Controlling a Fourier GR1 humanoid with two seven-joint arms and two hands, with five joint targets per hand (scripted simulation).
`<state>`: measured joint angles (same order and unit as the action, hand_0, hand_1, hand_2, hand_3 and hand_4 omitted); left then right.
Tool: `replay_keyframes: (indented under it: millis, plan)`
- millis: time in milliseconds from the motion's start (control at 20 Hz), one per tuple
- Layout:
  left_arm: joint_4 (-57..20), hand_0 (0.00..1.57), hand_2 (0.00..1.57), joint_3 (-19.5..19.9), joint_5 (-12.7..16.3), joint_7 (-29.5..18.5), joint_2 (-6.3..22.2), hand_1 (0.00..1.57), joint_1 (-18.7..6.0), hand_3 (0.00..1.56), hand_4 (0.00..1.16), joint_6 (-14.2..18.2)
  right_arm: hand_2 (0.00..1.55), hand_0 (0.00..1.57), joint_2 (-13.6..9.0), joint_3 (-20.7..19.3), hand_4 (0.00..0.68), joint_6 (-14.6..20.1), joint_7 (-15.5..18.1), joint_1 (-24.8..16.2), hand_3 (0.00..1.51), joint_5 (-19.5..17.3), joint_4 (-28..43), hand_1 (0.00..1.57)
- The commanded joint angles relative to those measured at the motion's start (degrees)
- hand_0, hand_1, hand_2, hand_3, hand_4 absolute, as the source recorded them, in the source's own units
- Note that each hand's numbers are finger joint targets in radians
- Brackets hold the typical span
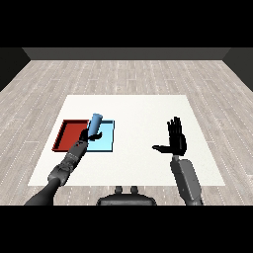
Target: Pick the blue can and put it in the blue box
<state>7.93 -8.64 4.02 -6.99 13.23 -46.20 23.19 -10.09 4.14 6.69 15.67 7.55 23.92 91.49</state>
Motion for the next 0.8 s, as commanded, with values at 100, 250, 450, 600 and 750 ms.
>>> replay_keyframes:
  millis: [100,250,450,600,750]
  plan:
    - [-6.18,1.53,1.45,-0.61,-1.85,4.12,-2.82,1.53,-0.61,0.73,0.87,-1.00,0.00,0.00,0.67,-1.46,0.000,-3.84,4.16,-0.27,0.00,0.92,-4.90,0.00]
    - [-6.61,1.57,1.43,0.90,-0.46,3.24,-2.37,1.57,1.45,0.00,0.78,-4.76,0.00,0.00,-0.05,-2.30,0.000,-4.91,3.22,-1.17,0.00,2.36,-3.78,0.00]
    - [-7.74,0.86,0.88,-1.81,-3.75,2.78,-3.83,0.86,2.24,0.48,0.65,-3.71,0.00,0.00,-0.04,-2.33,0.000,-3.78,2.84,-1.11,0.00,1.41,-2.22,0.00]
    - [-7.76,0.00,0.00,-0.62,-3.07,6.74,-1.70,0.00,-0.66,0.00,0.00,-4.62,0.00,0.00,0.68,-1.59,0.000,-3.80,1.07,-1.09,0.00,2.11,-0.82,0.00]
    - [-6.57,0.00,0.00,0.34,-2.71,1.91,-0.32,0.00,1.17,0.00,0.00,2.04,0.00,0.00,-0.15,-2.48,0.000,-5.48,1.31,-3.09,0.00,3.26,0.69,0.00]
